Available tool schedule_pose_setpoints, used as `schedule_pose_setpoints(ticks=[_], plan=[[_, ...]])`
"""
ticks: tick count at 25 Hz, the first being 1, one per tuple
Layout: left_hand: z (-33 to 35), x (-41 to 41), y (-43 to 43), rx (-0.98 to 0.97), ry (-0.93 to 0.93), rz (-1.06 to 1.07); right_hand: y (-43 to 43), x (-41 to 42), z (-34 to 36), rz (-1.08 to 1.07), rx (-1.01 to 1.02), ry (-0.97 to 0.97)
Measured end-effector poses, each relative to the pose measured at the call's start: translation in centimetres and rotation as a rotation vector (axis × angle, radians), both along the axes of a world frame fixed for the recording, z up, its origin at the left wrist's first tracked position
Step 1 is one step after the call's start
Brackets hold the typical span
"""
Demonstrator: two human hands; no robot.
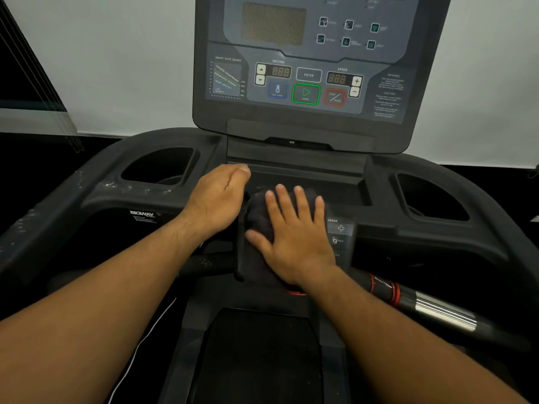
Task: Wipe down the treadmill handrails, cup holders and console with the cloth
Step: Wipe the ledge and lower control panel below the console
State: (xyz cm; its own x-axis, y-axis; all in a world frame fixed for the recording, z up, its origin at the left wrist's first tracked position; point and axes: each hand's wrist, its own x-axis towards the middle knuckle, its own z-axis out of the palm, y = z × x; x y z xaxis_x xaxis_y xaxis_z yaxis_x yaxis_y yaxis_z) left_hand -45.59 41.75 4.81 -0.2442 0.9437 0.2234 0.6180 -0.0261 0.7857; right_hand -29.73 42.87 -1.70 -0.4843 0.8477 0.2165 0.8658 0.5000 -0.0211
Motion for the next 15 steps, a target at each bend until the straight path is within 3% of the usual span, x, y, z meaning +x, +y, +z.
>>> schedule_pose_setpoints(ticks=[3,7,10,15], plan=[[-0.2,1.4,0.9,0.003,-0.001,0.001,-1.5,4.2,-1.4,0.127,0.036,-0.042],[-0.3,1.8,1.0,0.023,0.047,-0.012,1.8,7.6,0.2,0.002,-0.015,-0.070],[-0.3,1.7,0.8,0.015,0.020,0.038,3.5,4.6,1.2,-0.071,-0.045,-0.035],[-0.2,1.7,1.4,0.055,-0.064,0.241,1.3,-0.8,0.6,0.099,-0.002,-0.005]])
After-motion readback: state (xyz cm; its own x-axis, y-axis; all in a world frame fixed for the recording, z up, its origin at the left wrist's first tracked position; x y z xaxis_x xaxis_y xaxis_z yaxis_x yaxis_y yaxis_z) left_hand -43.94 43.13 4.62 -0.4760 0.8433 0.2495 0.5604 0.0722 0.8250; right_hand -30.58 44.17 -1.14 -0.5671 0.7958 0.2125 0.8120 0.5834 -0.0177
